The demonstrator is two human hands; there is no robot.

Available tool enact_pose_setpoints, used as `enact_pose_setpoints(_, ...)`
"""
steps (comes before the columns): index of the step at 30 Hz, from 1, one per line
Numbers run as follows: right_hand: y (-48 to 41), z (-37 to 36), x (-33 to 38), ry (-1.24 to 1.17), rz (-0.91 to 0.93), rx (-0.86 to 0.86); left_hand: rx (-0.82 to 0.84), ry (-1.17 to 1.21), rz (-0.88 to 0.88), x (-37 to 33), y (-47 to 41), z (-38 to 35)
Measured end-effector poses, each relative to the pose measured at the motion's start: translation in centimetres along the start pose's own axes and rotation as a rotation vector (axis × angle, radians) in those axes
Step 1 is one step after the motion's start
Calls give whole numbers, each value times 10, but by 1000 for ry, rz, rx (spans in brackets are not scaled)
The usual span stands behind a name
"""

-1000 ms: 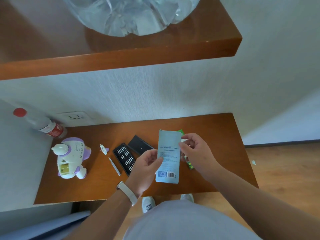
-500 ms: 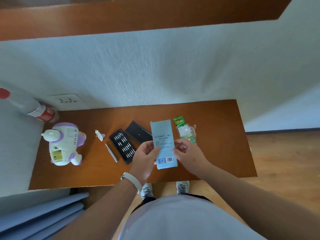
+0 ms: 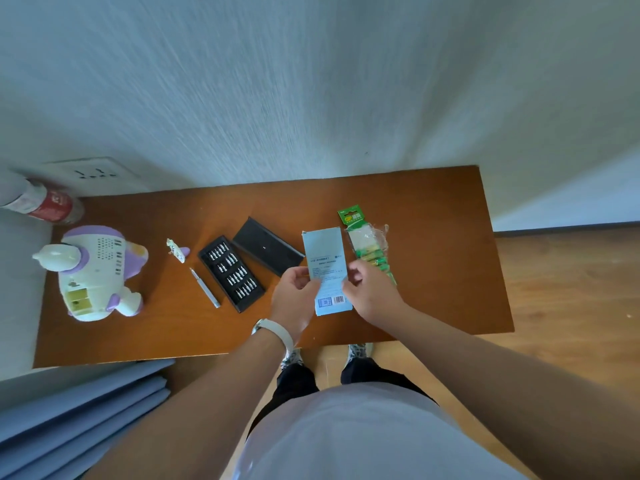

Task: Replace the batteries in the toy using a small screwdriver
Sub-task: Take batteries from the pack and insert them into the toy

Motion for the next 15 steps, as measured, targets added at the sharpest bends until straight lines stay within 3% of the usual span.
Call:
enact_pose_setpoints(7, -11, -8, 5, 158, 55, -16, -114, -233, -16, 2, -16, -7)
enact_pose_setpoints(15, -10, -7, 9, 161, 92, 40, -191, -453, -96, 2, -22, -9)
Point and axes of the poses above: each hand's wrist, its own y-axis away from the middle knuckle, its own z-axis out of the back of the hand, x = y × z, the point moved 7 cm from there along -y, towards the middle knuckle, and after that the axes turned 14 degrees about -y, right-handed, at the moved point
